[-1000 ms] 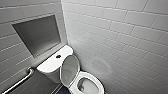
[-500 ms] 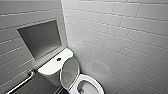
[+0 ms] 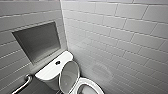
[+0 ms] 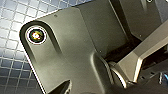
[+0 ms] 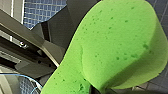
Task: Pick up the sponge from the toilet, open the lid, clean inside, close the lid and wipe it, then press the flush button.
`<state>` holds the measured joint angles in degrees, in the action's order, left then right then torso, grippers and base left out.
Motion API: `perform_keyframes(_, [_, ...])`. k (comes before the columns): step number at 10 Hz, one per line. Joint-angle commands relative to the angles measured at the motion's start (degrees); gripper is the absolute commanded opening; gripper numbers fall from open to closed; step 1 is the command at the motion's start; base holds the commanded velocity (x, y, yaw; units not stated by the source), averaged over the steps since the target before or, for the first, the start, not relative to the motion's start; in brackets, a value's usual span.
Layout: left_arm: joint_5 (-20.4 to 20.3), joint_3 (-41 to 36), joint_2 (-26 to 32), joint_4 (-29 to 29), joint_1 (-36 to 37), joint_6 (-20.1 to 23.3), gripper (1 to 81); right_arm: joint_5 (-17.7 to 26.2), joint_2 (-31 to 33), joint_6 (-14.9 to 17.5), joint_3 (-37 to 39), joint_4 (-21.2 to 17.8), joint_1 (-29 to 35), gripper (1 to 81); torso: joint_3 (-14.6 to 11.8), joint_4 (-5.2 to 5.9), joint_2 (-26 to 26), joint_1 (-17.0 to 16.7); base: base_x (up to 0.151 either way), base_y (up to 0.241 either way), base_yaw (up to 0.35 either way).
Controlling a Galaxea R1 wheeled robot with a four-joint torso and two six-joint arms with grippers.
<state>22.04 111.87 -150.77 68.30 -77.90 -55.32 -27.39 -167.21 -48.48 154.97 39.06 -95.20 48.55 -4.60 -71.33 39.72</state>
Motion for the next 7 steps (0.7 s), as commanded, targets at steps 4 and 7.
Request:
perform_keyframes(4, [2.6, -0.3, 0.5, -0.5, 0.7, -0.1, 81.1, 2.2, 0.6, -0.4, 1.4, 1.2, -1.2, 1.0, 0.0, 0.0, 0.0, 0.0, 0.033, 0.0, 0.0])
perform_keyframes(7, [2.5, 7.4, -3.7, -2.4, -0.7, -0.3, 81.1, 3.0, 0.2, -0.4, 2.4, 1.8, -0.7, 1.0, 0.0, 0.0, 0.0, 0.0, 0.0, 0.0, 0.0])
